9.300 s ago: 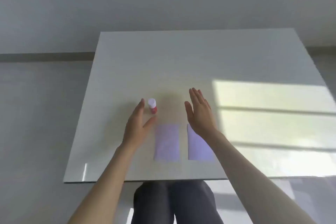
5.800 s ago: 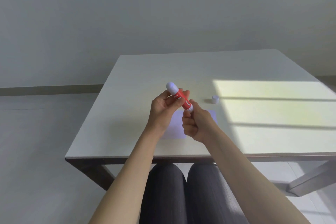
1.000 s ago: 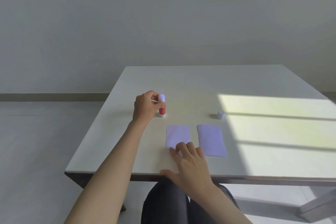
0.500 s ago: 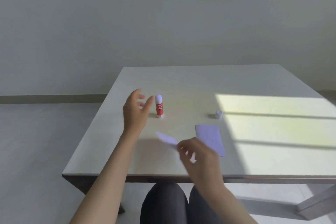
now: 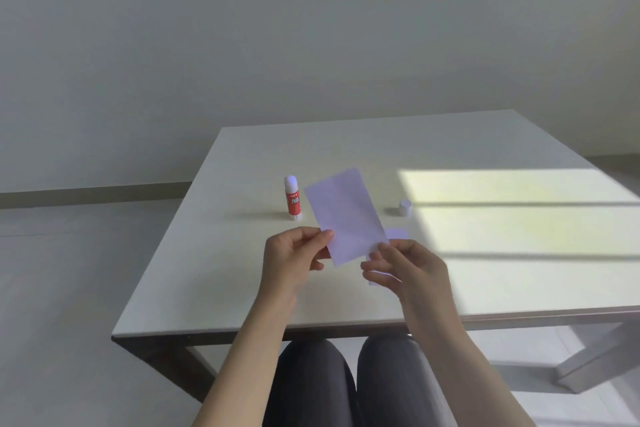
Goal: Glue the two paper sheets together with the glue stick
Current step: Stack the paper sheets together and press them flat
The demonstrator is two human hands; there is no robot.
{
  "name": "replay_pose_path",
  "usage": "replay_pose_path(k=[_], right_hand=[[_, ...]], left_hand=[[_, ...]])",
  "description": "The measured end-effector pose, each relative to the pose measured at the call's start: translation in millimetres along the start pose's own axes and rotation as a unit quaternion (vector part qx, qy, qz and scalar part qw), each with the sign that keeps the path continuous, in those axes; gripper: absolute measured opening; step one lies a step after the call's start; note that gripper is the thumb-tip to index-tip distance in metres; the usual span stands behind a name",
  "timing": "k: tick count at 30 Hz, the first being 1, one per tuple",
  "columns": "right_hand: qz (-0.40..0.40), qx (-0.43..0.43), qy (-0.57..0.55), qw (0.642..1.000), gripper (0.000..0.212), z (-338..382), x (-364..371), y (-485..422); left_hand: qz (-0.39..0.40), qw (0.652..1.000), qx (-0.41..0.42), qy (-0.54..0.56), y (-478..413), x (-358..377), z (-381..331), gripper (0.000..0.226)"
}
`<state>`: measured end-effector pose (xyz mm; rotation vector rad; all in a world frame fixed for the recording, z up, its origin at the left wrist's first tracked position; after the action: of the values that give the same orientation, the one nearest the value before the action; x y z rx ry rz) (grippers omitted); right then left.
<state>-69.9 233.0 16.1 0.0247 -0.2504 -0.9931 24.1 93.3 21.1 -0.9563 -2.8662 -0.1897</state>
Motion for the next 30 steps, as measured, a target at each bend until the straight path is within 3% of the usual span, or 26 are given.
replay_pose_path(k=[6,14,21,30], right_hand=[[-0.036,-0.031,0.19,0.981,0.013,9,-28,-20],[-0.118,-0.067,0.43,0.893,0.011,-7,-51,-29],[-0.14,-0.044,0.495,0.856,0.012,-21,-54,-32],[-0.154,-0.044,0.5,0.851,0.013,-27,-55,-38]], left_hand=[[0.04,0.995,-0.004,-0.092,-15,18,3,0.016],[0.006,0.98,0.002,-0.199,-28,43,32,0.009],[-0.01,0.959,0.045,-0.28,-24,49,44,0.035],[-0.017,0.959,0.063,-0.277,-24,51,54,0.038]])
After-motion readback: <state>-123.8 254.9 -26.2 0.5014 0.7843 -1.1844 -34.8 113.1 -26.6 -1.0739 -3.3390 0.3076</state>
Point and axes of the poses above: each hand's wrist, its own y-axis away from the middle knuckle, its own x-axis out of the palm, z = x × y, the point moved 2 cm from there along -y, towards the middle knuckle, and after that the axes turned 9 degrees about y, right-handed, at the moved point
